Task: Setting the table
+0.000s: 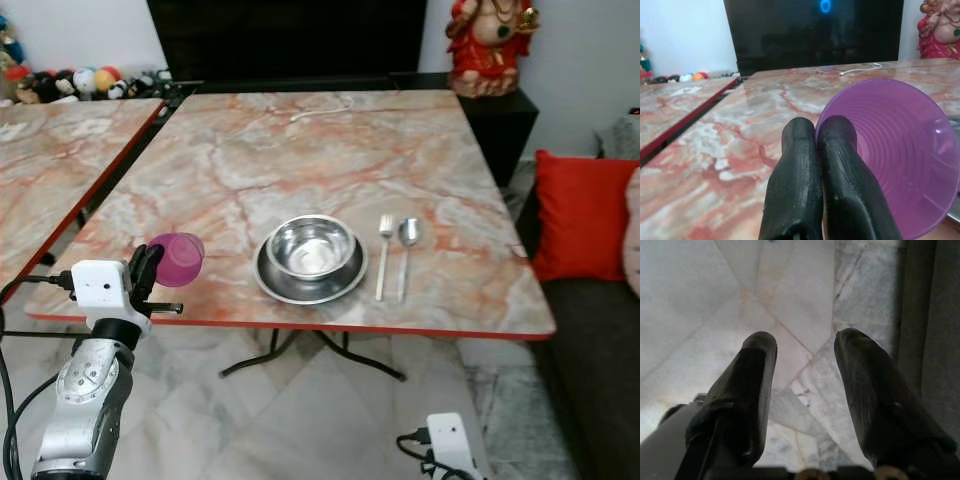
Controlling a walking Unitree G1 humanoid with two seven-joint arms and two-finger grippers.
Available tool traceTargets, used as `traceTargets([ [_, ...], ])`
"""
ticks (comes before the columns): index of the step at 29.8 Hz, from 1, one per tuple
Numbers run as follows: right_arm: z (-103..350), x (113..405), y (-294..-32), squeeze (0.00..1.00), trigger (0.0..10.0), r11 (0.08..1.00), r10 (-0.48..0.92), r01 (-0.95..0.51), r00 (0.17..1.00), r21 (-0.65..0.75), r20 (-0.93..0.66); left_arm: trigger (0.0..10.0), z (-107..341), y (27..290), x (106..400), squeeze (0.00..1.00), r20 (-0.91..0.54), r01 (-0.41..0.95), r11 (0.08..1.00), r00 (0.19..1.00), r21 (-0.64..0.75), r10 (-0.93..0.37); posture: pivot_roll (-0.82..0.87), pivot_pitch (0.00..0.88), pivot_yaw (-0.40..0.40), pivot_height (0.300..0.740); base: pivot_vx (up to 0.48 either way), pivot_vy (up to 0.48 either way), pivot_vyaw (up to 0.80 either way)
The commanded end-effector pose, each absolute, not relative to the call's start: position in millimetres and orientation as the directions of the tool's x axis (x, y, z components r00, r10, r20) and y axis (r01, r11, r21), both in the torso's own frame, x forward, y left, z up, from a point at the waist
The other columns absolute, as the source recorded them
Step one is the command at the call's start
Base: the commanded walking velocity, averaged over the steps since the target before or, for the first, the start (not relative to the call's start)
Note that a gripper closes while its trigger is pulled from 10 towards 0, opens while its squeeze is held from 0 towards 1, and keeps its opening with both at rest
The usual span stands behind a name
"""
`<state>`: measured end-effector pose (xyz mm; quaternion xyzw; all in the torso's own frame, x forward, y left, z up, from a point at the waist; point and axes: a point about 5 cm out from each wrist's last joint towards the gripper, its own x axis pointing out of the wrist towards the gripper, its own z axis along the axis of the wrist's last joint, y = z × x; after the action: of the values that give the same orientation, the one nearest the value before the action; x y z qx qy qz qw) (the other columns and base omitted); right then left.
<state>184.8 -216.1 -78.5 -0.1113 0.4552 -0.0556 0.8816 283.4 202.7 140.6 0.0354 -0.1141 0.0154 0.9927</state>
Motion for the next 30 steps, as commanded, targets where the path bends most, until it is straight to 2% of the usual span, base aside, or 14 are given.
traceTargets([
  [1, -81.7, 182.4, -206.0, 0.0, 10.0, 0.976, -0.17, -0.015, 0.574, -0.218, -0.801, 10.0, 143.7, 211.8, 281.9, 0.0, 0.228, -0.057, 0.996, 0.973, 0.063, 0.041, -0.04, 0.0, 0.047, 0.74, 0.0, 0.0, 0.0],
  [9, -81.5, 182.7, -205.9, 0.0, 10.0, 0.977, -0.168, -0.013, 0.576, -0.215, -0.8, 10.0, 144.6, 209.5, 281.9, 0.0, 0.228, -0.036, 0.997, 0.973, 0.061, 0.022, -0.04, 0.0, 0.048, 0.74, 0.0, 0.0, 0.0],
  [30, -81.5, 182.4, -206.7, 0.0, 10.0, 0.975, -0.183, 0.003, 0.574, -0.221, -0.798, 10.0, 145.7, 207.0, 282.6, 0.0, 0.23, -0.019, 0.998, 0.973, 0.054, 0.006, -0.04, 0.0, 0.048, 0.74, 0.315, 0.0, 0.0],
])
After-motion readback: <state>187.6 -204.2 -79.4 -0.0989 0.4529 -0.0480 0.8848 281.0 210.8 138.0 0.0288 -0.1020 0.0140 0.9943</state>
